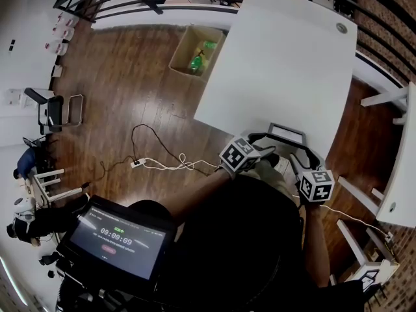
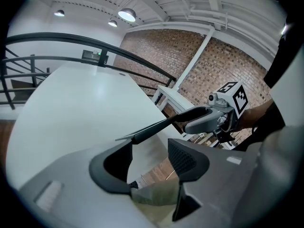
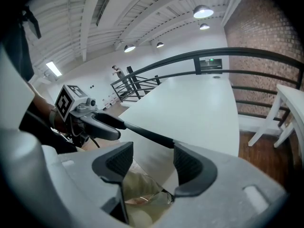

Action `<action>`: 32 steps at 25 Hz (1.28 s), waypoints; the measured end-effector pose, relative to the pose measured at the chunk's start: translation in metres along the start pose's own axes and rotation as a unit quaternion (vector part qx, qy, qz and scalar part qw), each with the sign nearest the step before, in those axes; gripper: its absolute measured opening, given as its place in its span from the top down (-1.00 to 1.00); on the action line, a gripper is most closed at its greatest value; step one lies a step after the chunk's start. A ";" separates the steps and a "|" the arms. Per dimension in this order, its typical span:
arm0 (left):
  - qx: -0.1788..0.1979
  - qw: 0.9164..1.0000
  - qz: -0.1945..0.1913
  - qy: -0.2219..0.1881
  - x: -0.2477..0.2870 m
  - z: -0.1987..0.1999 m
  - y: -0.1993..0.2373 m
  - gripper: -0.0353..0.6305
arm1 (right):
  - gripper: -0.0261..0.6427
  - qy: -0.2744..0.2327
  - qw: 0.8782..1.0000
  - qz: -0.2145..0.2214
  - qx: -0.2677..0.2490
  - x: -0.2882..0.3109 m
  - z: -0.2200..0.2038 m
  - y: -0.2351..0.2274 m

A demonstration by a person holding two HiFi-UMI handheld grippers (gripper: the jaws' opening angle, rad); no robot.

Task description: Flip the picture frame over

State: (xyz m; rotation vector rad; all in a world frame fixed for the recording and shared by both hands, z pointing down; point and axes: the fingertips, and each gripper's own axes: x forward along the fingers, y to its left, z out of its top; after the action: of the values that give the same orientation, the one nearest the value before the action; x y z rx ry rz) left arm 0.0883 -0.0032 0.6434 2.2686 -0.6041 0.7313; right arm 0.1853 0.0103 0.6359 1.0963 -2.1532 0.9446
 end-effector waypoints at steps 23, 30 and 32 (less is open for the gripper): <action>0.030 0.999 -0.008 0.011 0.011 0.034 0.026 0.17 | 0.18 0.013 1.000 -0.010 -0.003 0.020 0.021 -0.019; 0.039 0.999 -0.014 0.019 0.016 0.048 0.033 0.17 | 0.18 0.020 1.000 -0.014 -0.008 0.024 0.032 -0.027; 0.043 0.999 -0.015 0.021 0.017 0.050 0.034 0.17 | 0.18 0.020 1.000 -0.017 -0.009 0.023 0.033 -0.028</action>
State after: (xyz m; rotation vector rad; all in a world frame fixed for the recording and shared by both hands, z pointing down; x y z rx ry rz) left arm 0.0979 -0.0650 0.6387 2.3303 -0.5263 0.8019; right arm 0.1920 -0.0379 0.6426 1.0924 -2.1002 0.9240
